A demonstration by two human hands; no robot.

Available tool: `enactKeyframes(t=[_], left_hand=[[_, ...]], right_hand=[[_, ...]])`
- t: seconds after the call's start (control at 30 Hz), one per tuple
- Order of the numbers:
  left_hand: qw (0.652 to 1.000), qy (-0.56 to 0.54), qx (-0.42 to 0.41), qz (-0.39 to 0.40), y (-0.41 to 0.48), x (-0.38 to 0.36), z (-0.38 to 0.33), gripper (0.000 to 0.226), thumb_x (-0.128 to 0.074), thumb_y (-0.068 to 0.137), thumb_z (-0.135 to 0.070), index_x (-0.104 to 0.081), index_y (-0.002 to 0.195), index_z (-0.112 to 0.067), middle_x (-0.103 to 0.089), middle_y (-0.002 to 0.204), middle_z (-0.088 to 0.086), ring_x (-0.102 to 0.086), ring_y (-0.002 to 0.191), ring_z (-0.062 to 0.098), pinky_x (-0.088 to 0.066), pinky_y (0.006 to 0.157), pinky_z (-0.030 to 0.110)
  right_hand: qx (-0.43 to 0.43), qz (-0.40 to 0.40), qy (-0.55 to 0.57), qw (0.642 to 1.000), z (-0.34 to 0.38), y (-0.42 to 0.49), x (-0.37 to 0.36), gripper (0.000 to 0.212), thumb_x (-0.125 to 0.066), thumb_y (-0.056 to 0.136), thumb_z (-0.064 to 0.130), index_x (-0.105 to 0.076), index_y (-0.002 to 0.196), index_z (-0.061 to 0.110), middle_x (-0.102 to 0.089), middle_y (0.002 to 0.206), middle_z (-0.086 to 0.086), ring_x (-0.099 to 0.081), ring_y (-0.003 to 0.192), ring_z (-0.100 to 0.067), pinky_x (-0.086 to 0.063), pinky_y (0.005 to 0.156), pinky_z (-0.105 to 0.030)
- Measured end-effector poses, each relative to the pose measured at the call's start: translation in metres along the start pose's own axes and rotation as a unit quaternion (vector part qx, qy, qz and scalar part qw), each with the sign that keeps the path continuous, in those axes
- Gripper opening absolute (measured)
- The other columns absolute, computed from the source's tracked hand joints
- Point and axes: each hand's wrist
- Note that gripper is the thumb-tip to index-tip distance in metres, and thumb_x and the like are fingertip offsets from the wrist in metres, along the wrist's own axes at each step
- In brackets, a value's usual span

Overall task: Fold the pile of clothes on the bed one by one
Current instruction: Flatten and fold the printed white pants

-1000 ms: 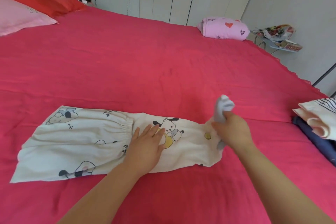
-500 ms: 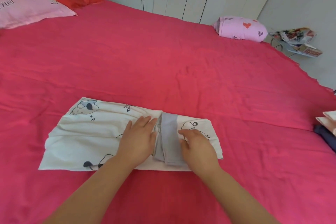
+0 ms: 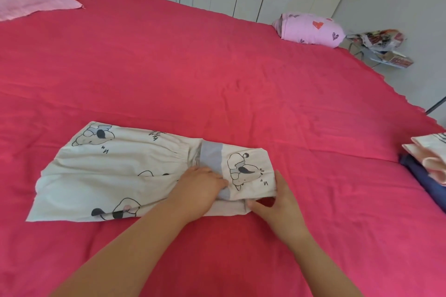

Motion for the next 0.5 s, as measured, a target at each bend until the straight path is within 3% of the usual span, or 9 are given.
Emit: enactKeyframes(t=[0.07,0.13,0.27,0.37,0.4,0.47,0.5], left_hand=[[1.000,0.001,-0.001,-0.025,0.000,0.006,0.003,0.027,-0.053,0.065,-0.018,-0.071,0.081,-0.030,-0.066,0.064,-0.003,-0.064,0.063,0.013,-0.042,0.057,0.017],[0.998,0.034,0.010,-0.053,-0.001,0.015,0.009,0.033,-0.042,0.055,-0.016,-0.070,0.063,-0.031,-0.056,0.044,-0.005,-0.054,0.039,0.012,-0.034,0.040,0.012],[0.993,0.058,0.014,-0.106,-0.010,0.023,0.016,0.043,-0.048,0.044,-0.012,-0.074,0.073,-0.030,-0.057,0.045,-0.008,-0.051,0.035,0.013,-0.030,0.036,0.011],[0.990,0.068,0.005,-0.124,-0.014,0.019,0.019,0.049,-0.033,0.056,-0.013,-0.074,0.077,-0.029,-0.061,0.052,-0.011,-0.052,0.038,0.012,-0.033,0.037,0.012],[0.991,0.076,0.000,-0.107,-0.016,0.013,0.019,0.044,-0.039,0.057,-0.013,-0.074,0.077,-0.029,-0.062,0.055,-0.012,-0.053,0.040,0.012,-0.035,0.038,0.011],[0.993,0.103,-0.016,-0.050,-0.018,-0.006,0.016,0.028,-0.055,0.055,-0.016,-0.072,0.074,-0.028,-0.063,0.058,-0.011,-0.056,0.045,0.011,-0.042,0.044,0.013],[0.994,0.104,-0.023,-0.025,-0.018,-0.014,0.014,0.025,-0.054,0.058,-0.016,-0.071,0.073,-0.026,-0.062,0.060,-0.009,-0.058,0.049,0.012,-0.047,0.050,0.015]], right_hand=[[-0.009,-0.027,0.024,0.999,0.010,0.005,-0.011,0.099,-0.076,0.067,0.023,-0.019,0.148,0.018,-0.042,0.140,0.003,-0.040,0.129,-0.015,-0.035,0.099,-0.023],[-0.018,-0.064,0.049,0.997,0.021,0.009,-0.019,0.096,-0.071,0.074,0.015,-0.011,0.149,0.016,-0.036,0.146,-0.002,-0.036,0.134,-0.017,-0.034,0.100,-0.025],[-0.001,-0.131,0.029,0.991,0.024,0.018,-0.027,0.087,-0.061,0.076,0.004,-0.015,0.148,0.019,-0.047,0.137,-0.008,-0.048,0.123,-0.023,-0.043,0.092,-0.033],[0.033,-0.165,-0.024,0.985,0.011,0.020,-0.011,0.074,-0.054,0.073,-0.005,-0.036,0.141,0.019,-0.055,0.121,-0.004,-0.056,0.107,-0.021,-0.042,0.081,-0.029],[0.051,-0.165,-0.059,0.983,0.006,0.019,-0.005,0.070,-0.053,0.072,-0.006,-0.044,0.137,0.020,-0.055,0.118,-0.003,-0.055,0.105,-0.022,-0.042,0.080,-0.029],[0.075,-0.104,-0.176,0.976,-0.006,0.013,0.002,0.066,-0.049,0.075,-0.002,-0.047,0.135,0.026,-0.055,0.118,-0.003,-0.053,0.107,-0.024,-0.043,0.082,-0.032],[0.071,-0.049,-0.250,0.964,-0.013,0.010,0.002,0.067,-0.047,0.078,0.001,-0.043,0.138,0.030,-0.053,0.121,-0.002,-0.051,0.110,-0.025,-0.044,0.085,-0.034]])
Point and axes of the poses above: each hand's wrist, its own y-axis towards the middle knuckle, its own x-axis out of the back of the hand, z = x × y
